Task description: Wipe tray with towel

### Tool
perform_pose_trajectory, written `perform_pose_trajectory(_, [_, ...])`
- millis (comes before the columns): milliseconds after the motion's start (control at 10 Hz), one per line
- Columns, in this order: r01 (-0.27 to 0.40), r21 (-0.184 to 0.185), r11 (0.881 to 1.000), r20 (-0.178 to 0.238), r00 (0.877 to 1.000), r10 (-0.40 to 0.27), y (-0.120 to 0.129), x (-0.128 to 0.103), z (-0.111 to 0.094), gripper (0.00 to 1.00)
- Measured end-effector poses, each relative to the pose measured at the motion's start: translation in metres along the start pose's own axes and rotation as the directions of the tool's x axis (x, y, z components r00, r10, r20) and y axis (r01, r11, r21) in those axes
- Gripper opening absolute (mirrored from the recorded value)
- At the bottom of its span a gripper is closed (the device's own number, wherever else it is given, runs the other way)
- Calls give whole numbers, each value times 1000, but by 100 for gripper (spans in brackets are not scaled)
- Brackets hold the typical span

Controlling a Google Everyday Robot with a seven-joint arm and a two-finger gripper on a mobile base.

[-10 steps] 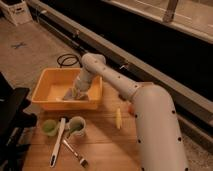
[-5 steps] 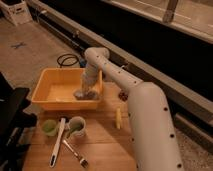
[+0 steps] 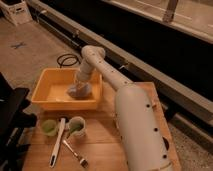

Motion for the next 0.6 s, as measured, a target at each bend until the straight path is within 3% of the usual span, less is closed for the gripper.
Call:
perform_pose_trajectory(200, [25,47,999,44,999,-27,-3,-30,7,0])
perform_pose_trajectory(300, [26,51,998,59,998,-29,-1,-43,9,0])
perform_pose_trajectory(600, [-10,17,1000,89,996,8,21,-79,8,0])
